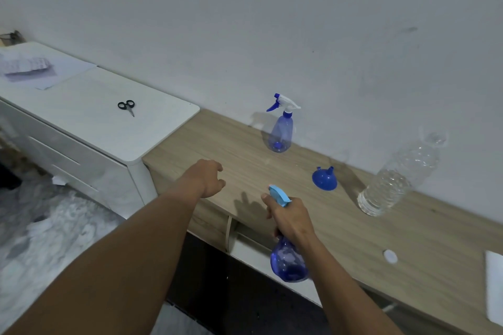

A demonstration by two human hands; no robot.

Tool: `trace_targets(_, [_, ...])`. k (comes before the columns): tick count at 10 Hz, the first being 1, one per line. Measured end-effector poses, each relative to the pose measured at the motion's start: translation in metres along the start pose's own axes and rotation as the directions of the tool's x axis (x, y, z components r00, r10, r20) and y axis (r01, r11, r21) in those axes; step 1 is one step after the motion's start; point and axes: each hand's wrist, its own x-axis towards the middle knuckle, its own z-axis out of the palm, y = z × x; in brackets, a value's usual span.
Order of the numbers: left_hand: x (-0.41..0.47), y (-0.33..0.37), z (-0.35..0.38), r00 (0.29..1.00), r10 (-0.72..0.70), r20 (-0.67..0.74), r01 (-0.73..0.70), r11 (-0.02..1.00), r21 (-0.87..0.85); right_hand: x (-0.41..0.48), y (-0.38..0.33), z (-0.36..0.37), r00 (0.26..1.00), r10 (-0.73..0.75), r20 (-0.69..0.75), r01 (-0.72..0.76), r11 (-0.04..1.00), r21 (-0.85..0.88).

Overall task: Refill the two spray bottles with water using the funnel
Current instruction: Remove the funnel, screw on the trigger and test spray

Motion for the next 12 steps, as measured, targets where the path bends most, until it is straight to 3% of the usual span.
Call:
trace_targets(8, [-0.004, 0.008, -0.004, 0.999, -0.040, -0.038, 0.039, 0.999, -0.016, 0.017, -0.005, -0.009, 0.999, -0.045, 0.027, 0.045, 0.999, 0.021])
trace_targets(10, [-0.012, 0.015, 0.002, 0.996, -0.067, -0.051, 0.066, 0.998, -0.018, 0.020, 0.009, -0.015, 0.999, -0.027, 0.037, 0.029, 0.997, -0.066])
trace_targets(12, [-0.003, 0.011, -0.001, 0.997, -0.061, -0.040, 0.061, 0.998, -0.007, 0.022, 0.005, -0.020, 0.994, -0.070, 0.084, 0.068, 0.997, 0.021])
